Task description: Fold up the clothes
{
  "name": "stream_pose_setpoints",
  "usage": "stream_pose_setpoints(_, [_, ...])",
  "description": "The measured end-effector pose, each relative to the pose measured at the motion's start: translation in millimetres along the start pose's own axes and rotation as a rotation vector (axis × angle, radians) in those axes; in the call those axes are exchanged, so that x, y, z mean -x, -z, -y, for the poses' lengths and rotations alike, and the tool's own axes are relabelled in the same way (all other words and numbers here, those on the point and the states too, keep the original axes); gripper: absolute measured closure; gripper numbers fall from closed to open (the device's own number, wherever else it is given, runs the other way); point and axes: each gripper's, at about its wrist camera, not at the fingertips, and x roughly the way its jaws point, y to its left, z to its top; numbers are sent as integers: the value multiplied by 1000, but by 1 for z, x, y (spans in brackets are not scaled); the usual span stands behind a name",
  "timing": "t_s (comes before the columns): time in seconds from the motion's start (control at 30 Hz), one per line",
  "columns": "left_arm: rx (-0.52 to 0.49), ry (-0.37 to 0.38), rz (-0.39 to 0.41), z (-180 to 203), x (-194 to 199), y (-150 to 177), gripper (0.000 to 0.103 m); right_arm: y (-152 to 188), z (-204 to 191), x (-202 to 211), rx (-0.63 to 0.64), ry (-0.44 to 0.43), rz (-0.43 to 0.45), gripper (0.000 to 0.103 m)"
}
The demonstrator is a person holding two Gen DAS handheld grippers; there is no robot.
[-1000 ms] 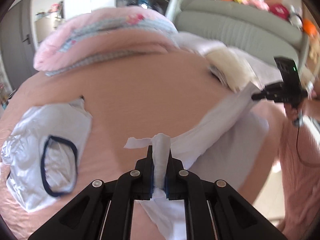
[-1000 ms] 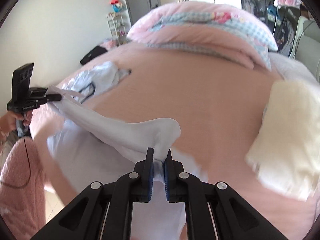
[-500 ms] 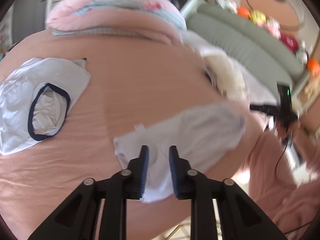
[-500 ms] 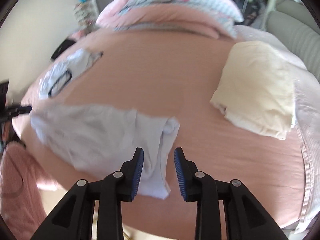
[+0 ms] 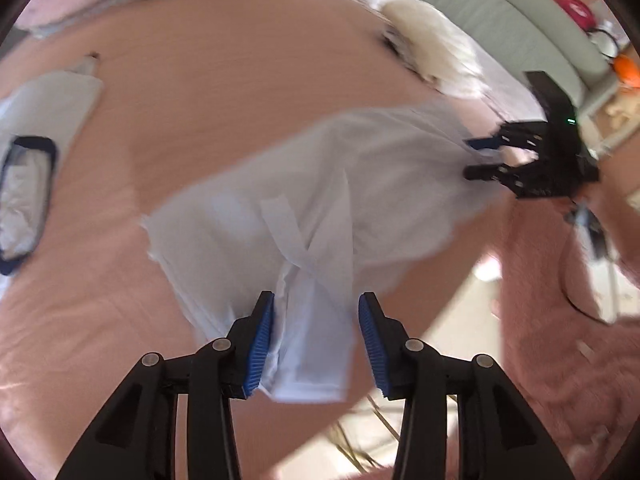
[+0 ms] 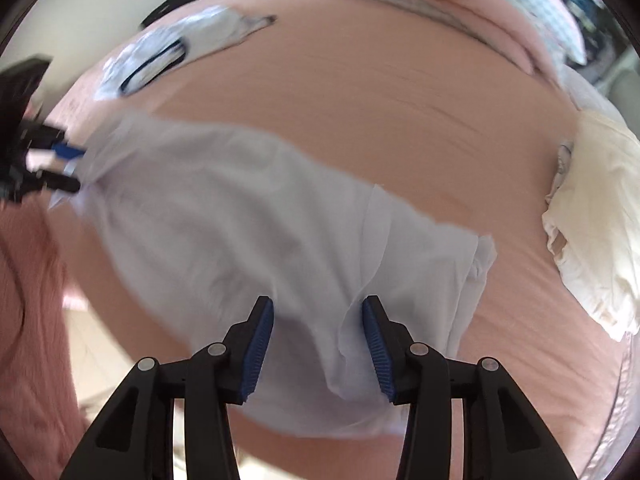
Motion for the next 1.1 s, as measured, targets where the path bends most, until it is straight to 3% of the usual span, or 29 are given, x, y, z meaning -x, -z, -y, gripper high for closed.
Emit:
stream_pose_setpoints(0.1, [-40, 45, -74, 6, 6, 9, 64, 19, -5, 9, 94, -5, -74, 57])
stream_pose_setpoints(0.17, [-44, 8, -109, 4, 6, 9, 64, 30, 0, 11, 118, 42, -120, 57])
stream_pose_setpoints(0.23, [-27, -58, -95, 1, 6, 11, 64, 33, 14, 18, 51, 75, -117, 57])
stream_pose_setpoints(0.43, [31, -107, 128, 30, -12, -3, 64, 12, 29, 42, -205, 11, 116, 57])
stream_pose_setpoints(0.53, [107, -115, 165, 37, -41, -16, 64, -3, 8, 18, -216, 57, 139, 57])
stream_pose_setpoints(0.63, [205, -78, 111, 25, -64, -18, 64, -12, -1, -10, -227, 70, 94, 57])
stream_pose_setpoints(0.73, [160, -37, 75, 18, -54, -4, 64, -4, -5, -8, -126, 75, 68, 57])
stream_pose_setpoints(0.8, [127, -7, 43, 11, -44, 9, 64, 10, -2, -5, -31, 71, 4, 57])
stream_pose_setpoints(0.93, [99, 6, -12, -5, -22, 21, 64, 38, 22, -5, 65, 152, -118, 57])
stream_pose_setpoints(1.03, [136, -42, 48, -13, -4, 18, 64, 42, 52, 4, -48, 155, -132, 57])
stream_pose_setpoints(1.1, [204, -49, 143, -20, 8, 17, 64, 37, 67, 21, -170, 109, -41, 57])
